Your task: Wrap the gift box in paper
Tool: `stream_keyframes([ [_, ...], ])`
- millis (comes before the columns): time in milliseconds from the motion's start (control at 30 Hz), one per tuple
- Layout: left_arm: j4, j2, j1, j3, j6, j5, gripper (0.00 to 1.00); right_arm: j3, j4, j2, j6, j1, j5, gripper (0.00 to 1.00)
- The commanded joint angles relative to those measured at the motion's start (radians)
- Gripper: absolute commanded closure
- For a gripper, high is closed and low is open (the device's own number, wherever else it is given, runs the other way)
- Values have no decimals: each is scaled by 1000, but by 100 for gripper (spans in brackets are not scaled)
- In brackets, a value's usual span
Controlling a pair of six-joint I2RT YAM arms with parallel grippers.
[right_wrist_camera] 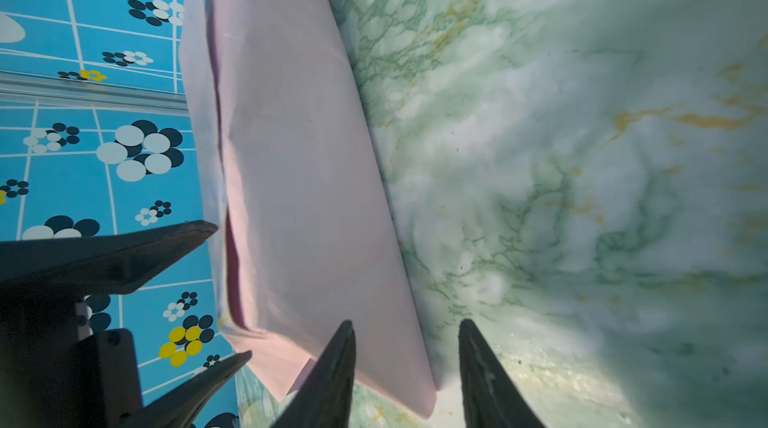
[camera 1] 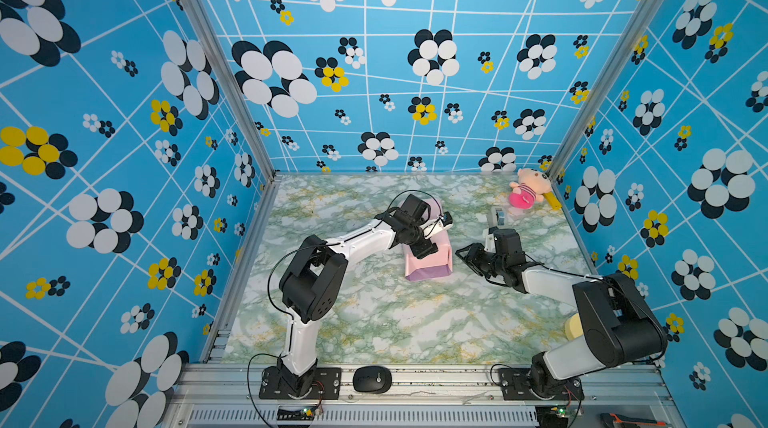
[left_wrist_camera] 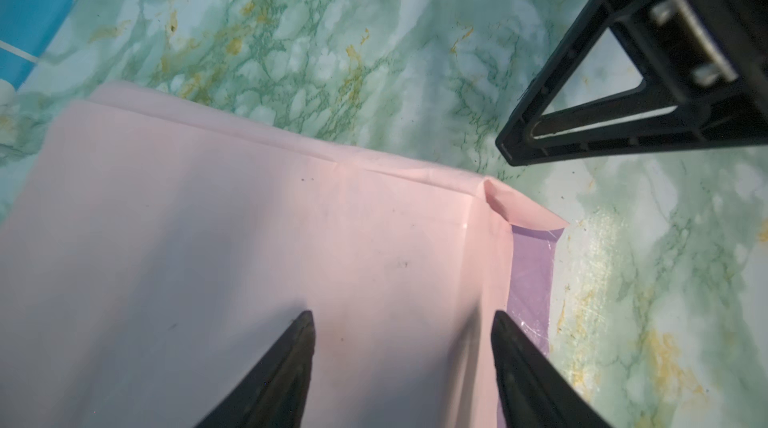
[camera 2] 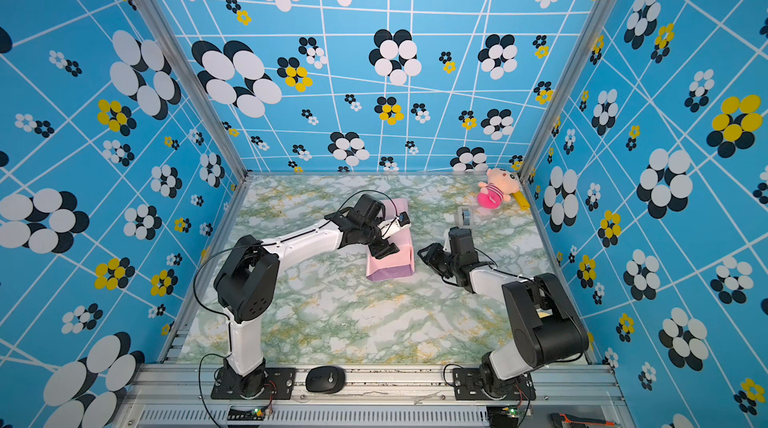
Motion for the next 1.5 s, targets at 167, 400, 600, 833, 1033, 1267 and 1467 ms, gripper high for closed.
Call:
stream_keyframes([
  [167, -16, 29, -5, -16, 25, -51, 41, 27, 9, 40, -26, 13, -30, 60],
  [400, 17, 29, -7, -56, 25, -77, 47, 68, 40, 111, -17, 68, -19, 64],
  [600, 28, 25, -15, -72, 22, -85, 49, 76, 76, 139, 5, 109, 4, 70],
  [833, 43, 22, -21, -85, 16, -82, 49, 87, 146, 180, 46, 149, 52, 82],
  [1033, 52, 21, -23, -93, 7, -78, 49, 98, 185, 214, 60, 162, 88, 89],
  [1267, 63, 23, -23, -99, -5, -69, 49, 97, 241, 259, 69, 187, 116, 89],
  [1467, 71, 24, -23, -107, -14, -58, 50, 46, 342, 298, 109, 200, 167, 89],
])
